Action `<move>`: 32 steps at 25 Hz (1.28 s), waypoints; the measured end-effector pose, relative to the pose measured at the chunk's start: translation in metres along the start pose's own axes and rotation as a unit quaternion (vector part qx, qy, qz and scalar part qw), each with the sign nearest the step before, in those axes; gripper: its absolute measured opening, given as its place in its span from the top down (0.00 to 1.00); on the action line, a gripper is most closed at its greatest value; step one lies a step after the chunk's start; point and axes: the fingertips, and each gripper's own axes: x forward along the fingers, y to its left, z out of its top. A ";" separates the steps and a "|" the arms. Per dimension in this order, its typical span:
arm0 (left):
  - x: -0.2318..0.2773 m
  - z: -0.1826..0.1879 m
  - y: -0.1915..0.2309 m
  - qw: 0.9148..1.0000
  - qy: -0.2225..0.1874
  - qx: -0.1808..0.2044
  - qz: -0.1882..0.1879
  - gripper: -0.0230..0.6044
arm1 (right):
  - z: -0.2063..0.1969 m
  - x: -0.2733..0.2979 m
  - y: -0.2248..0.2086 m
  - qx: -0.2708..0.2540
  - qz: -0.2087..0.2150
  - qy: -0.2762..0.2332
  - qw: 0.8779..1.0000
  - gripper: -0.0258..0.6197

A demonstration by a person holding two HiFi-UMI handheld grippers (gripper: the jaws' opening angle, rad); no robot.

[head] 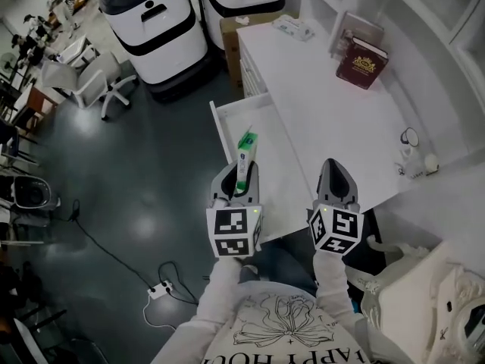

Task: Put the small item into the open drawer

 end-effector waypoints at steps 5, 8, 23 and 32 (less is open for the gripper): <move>0.031 -0.013 -0.001 1.000 0.023 -0.005 0.009 0.84 | -0.008 0.030 -0.009 -0.001 0.016 0.013 1.000 0.96; 0.042 -0.023 -0.001 0.999 0.038 -0.015 0.013 0.84 | -0.015 0.043 -0.011 0.000 0.025 0.022 0.999 0.96; 0.094 -0.075 0.014 0.992 0.121 -0.033 0.007 0.84 | -0.052 0.083 -0.009 0.010 0.024 0.073 0.997 0.96; 0.118 -0.140 0.014 0.977 0.203 -0.059 -0.014 0.84 | -0.083 0.090 -0.009 0.018 0.011 0.105 0.994 0.96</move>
